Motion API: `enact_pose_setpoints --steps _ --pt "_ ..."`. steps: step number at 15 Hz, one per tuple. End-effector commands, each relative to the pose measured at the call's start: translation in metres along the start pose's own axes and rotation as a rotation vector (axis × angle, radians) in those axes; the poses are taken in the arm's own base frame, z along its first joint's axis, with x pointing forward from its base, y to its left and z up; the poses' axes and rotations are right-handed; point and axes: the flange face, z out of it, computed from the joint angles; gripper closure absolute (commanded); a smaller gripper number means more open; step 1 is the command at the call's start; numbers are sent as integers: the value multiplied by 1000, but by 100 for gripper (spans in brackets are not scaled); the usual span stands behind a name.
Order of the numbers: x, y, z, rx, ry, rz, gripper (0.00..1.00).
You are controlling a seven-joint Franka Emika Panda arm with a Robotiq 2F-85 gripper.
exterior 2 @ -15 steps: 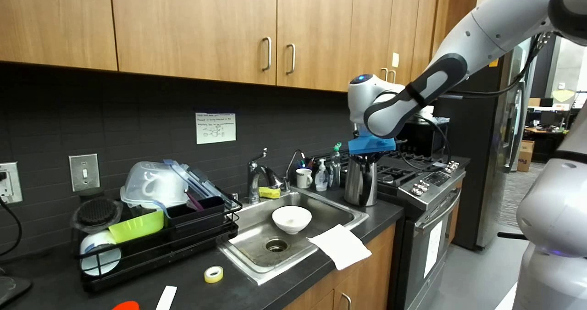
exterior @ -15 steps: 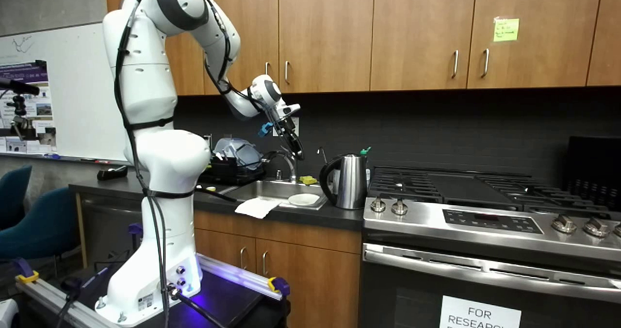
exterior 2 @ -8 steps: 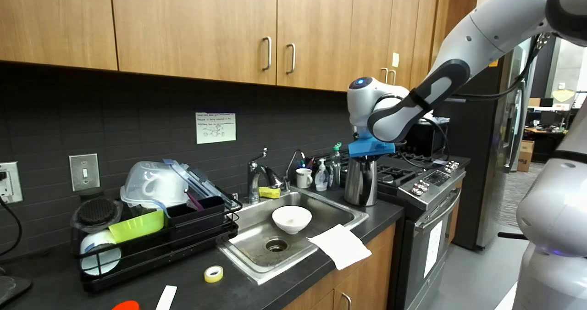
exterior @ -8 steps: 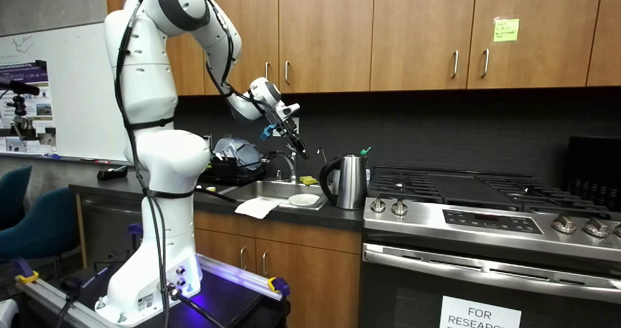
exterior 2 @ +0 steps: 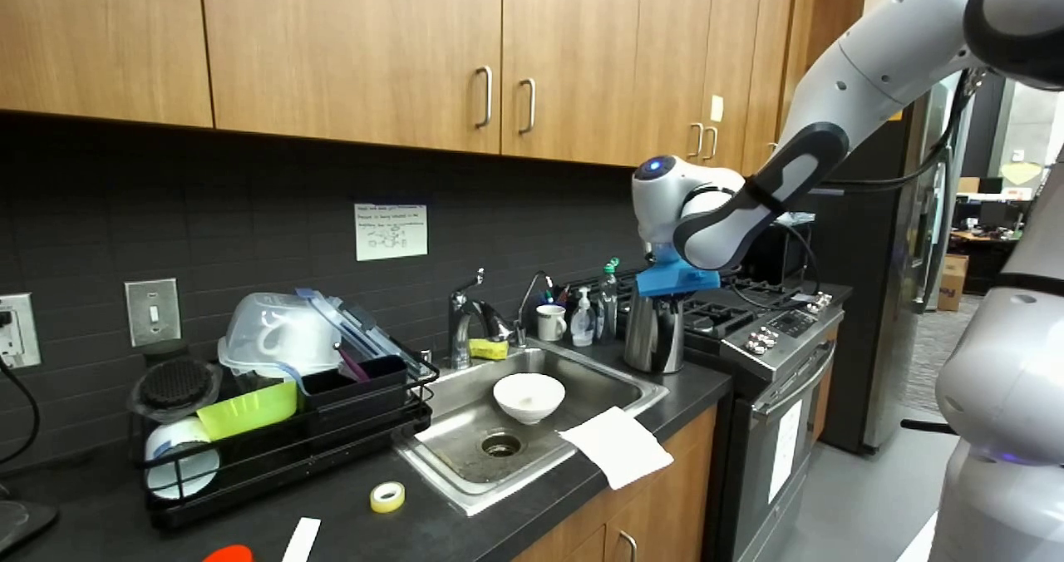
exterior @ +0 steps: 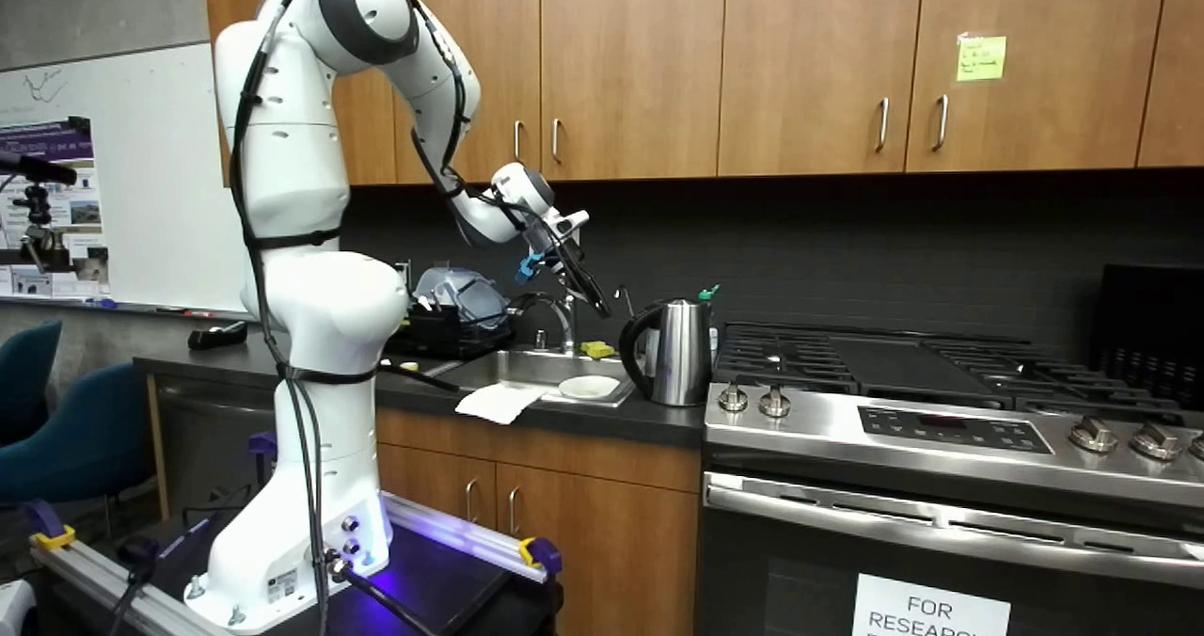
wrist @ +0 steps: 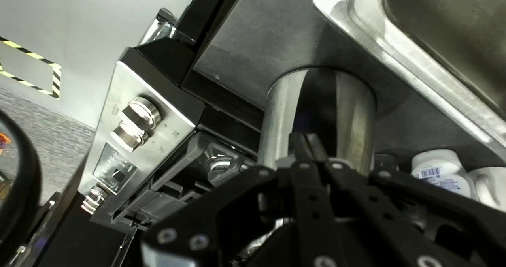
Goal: Press the button on the handle of the silver kettle
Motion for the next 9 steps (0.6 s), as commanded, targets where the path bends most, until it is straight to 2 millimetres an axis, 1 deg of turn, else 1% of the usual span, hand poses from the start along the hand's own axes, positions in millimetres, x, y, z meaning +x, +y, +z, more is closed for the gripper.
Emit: enact_pose_setpoints --steps 1,6,9 --pt "3 1 11 -6 27 3 100" --pt "14 -3 16 -8 61 -10 100" --pt "23 -6 15 -2 80 -11 100"
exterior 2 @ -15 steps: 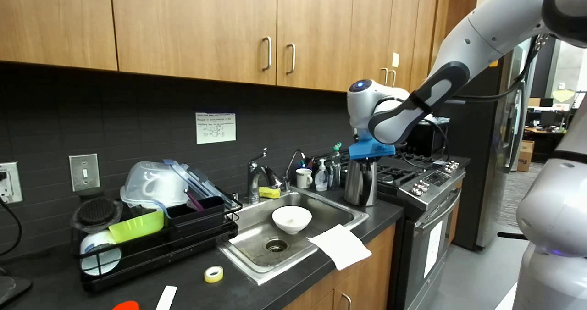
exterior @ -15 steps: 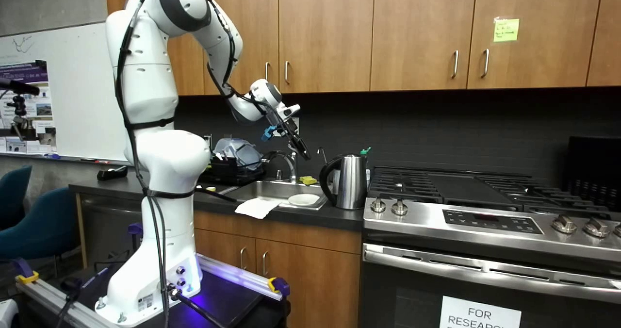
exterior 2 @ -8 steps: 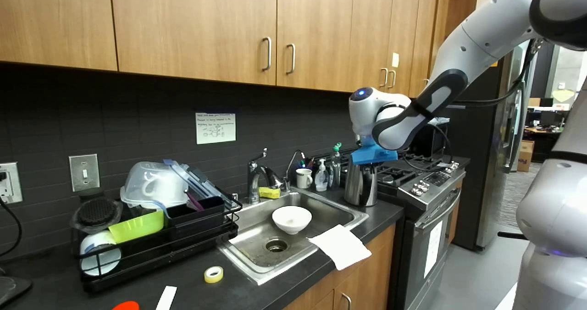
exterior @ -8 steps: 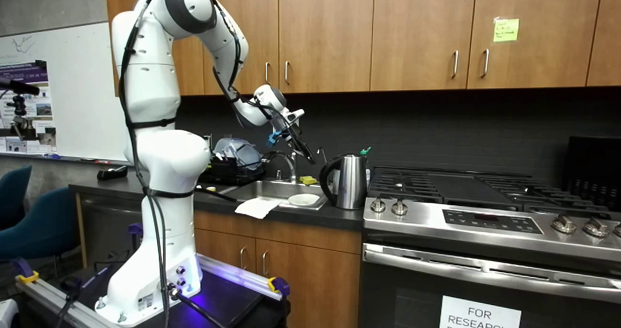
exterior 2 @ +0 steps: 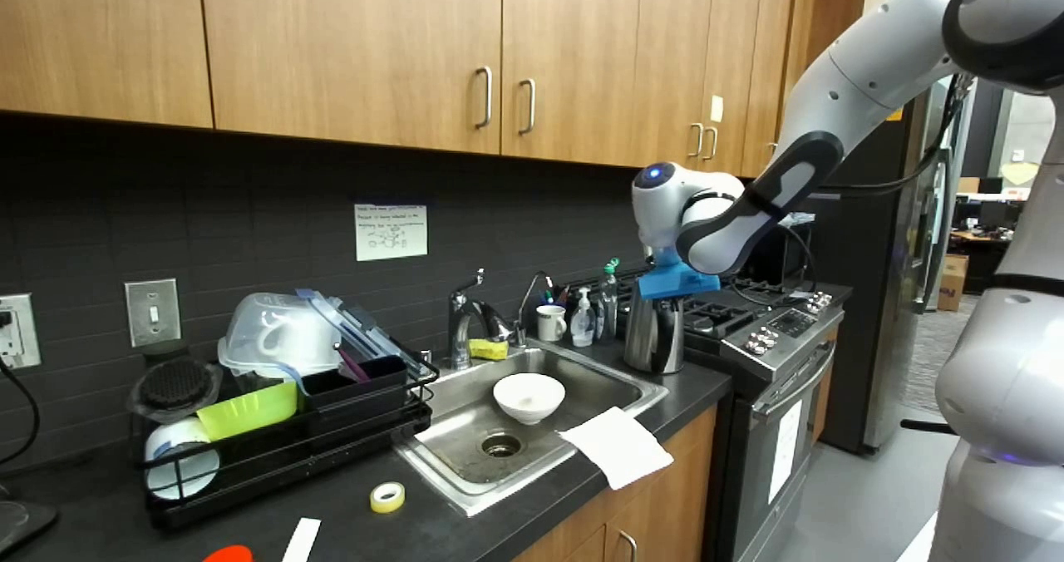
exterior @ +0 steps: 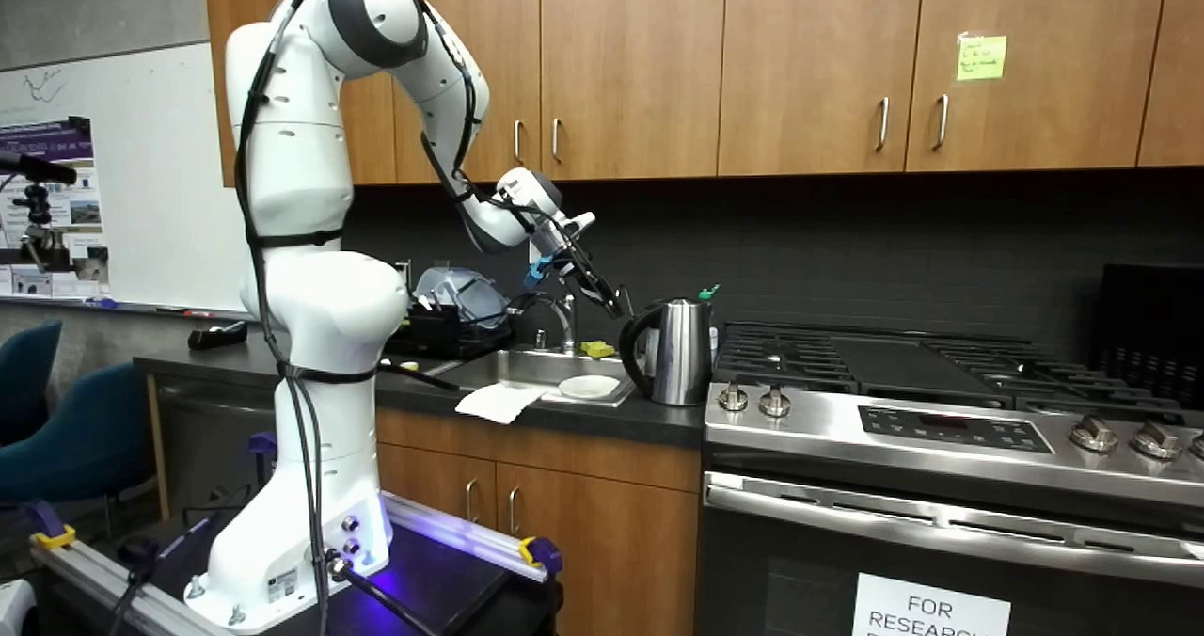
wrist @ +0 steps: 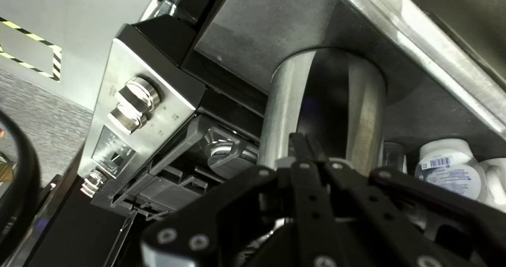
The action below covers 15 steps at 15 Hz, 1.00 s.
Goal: Press the button on the handle of the silver kettle
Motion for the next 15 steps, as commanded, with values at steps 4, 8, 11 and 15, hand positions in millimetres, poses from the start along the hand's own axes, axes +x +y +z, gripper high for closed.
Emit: enact_pose_setpoints --steps 4,8,11,15 --pt "24 -12 8 24 45 13 100" --pt "33 -18 18 44 45 20 100" --pt "38 -21 27 44 41 18 100" --pt "44 -20 31 33 40 20 100"
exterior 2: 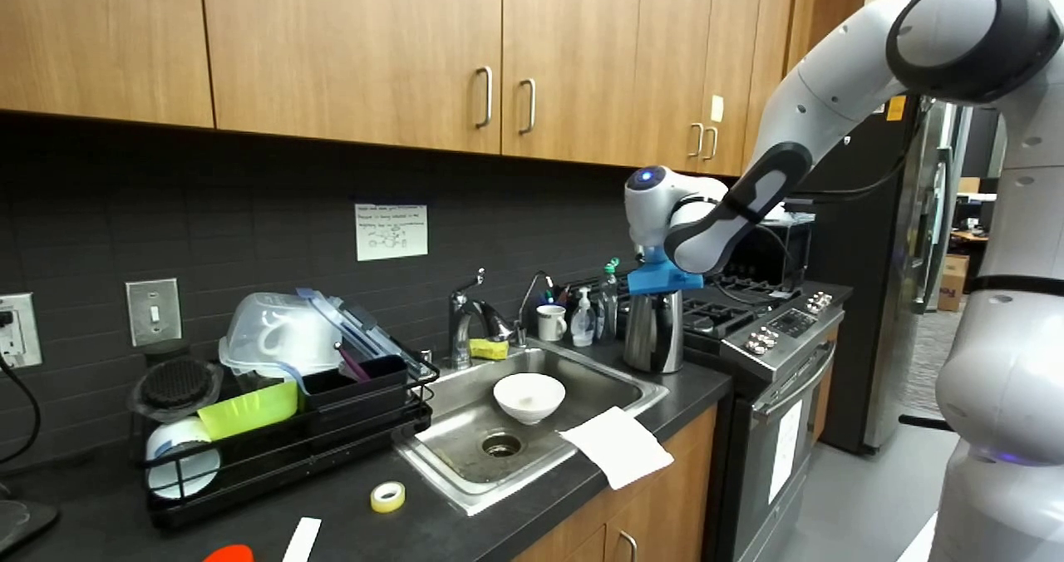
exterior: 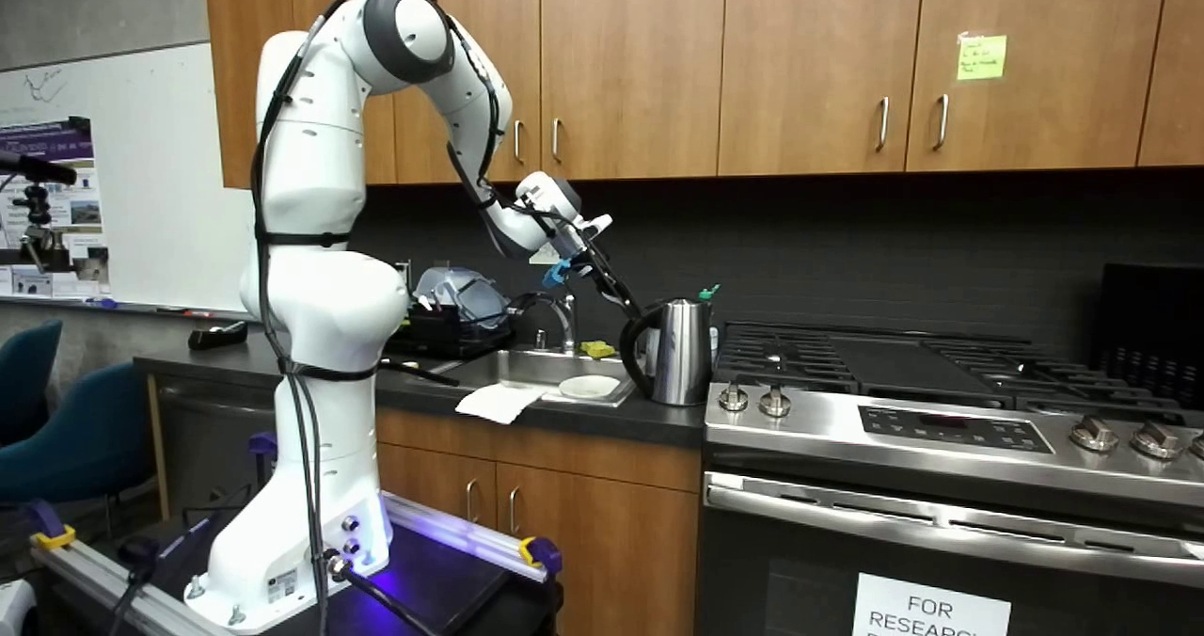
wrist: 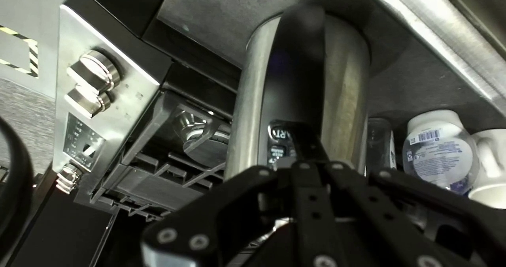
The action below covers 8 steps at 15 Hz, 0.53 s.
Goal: Press the button on the handle of the silver kettle
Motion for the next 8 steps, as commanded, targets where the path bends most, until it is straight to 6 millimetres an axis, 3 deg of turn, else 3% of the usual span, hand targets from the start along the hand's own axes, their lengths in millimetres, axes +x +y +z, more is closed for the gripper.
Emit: enact_pose_setpoints --steps 1,8 --pt "11 -1 6 -6 21 -2 100" --pt "10 4 7 0 15 7 100"
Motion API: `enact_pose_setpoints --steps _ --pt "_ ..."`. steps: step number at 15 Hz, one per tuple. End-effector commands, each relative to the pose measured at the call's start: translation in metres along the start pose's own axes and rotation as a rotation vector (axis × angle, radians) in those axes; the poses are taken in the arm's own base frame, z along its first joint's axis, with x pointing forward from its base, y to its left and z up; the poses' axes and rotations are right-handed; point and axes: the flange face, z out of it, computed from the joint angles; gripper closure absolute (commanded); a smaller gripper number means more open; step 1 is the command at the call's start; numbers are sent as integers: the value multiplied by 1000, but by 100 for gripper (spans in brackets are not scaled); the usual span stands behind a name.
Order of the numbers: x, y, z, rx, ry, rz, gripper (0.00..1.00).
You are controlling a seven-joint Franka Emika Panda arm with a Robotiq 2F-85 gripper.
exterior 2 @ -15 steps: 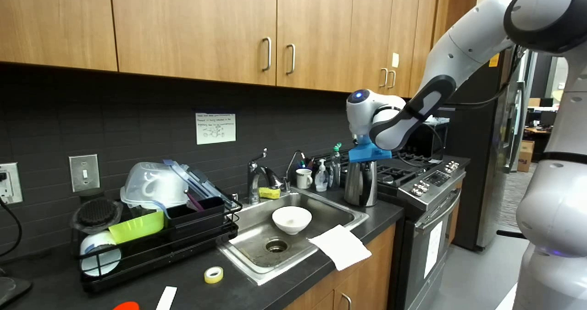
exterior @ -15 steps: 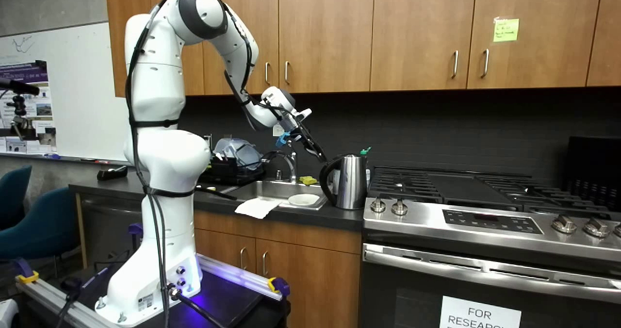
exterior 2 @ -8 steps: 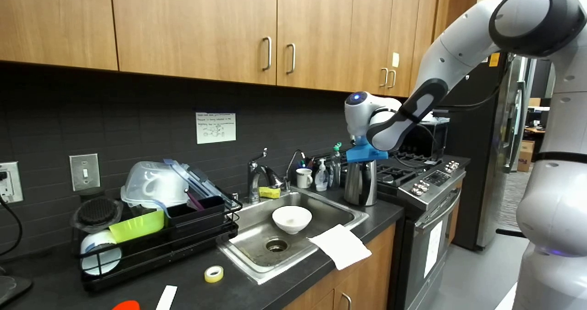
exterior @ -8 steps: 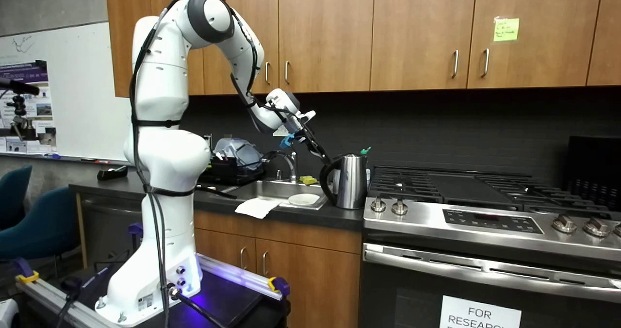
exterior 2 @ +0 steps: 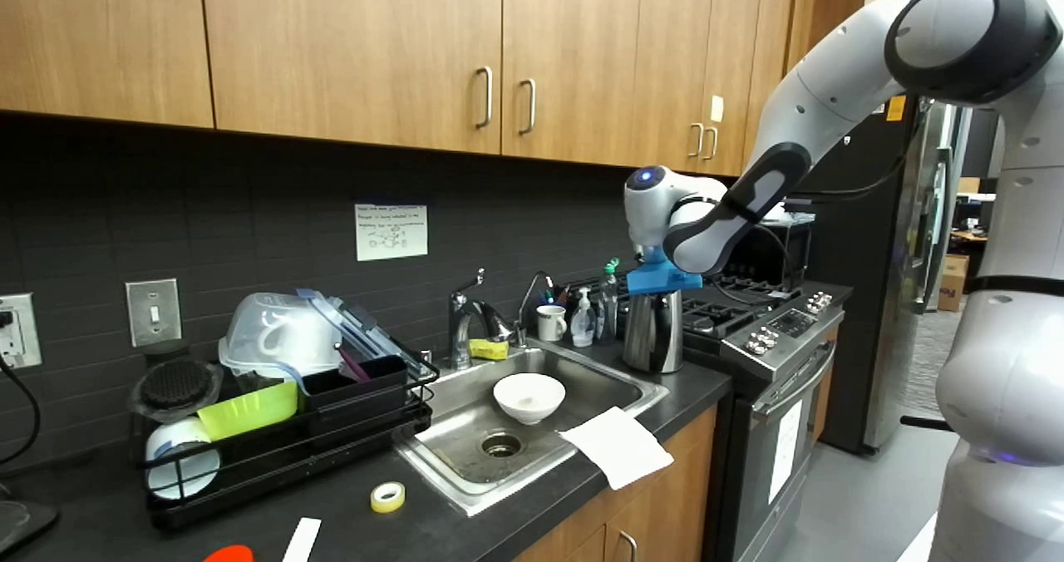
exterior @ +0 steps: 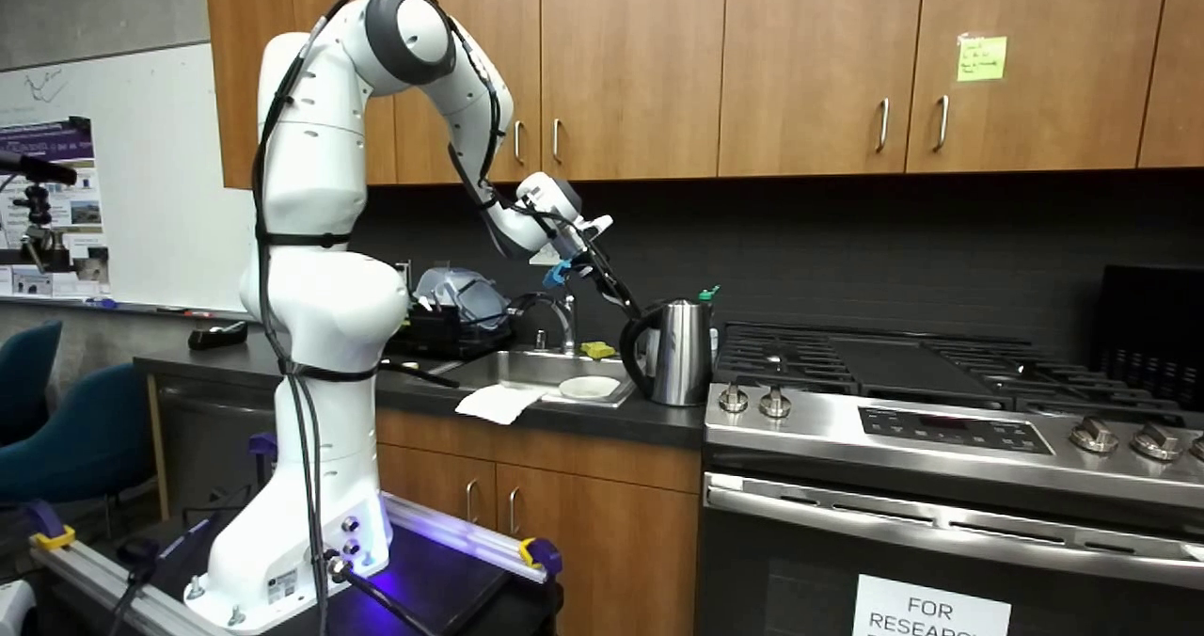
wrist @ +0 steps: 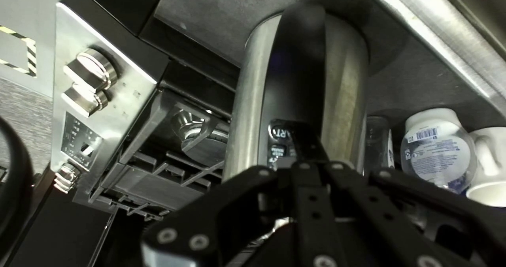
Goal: Press the button on the handle of the silver kettle
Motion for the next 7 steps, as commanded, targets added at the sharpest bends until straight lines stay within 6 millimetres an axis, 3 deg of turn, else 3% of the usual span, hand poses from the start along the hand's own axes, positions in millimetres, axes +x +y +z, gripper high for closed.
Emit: enact_pose_setpoints --steps 1,5,7 --pt "8 5 7 -5 8 8 100" --pt "7 6 7 -9 -41 62 98" --pt "12 7 4 -3 -62 90 86"
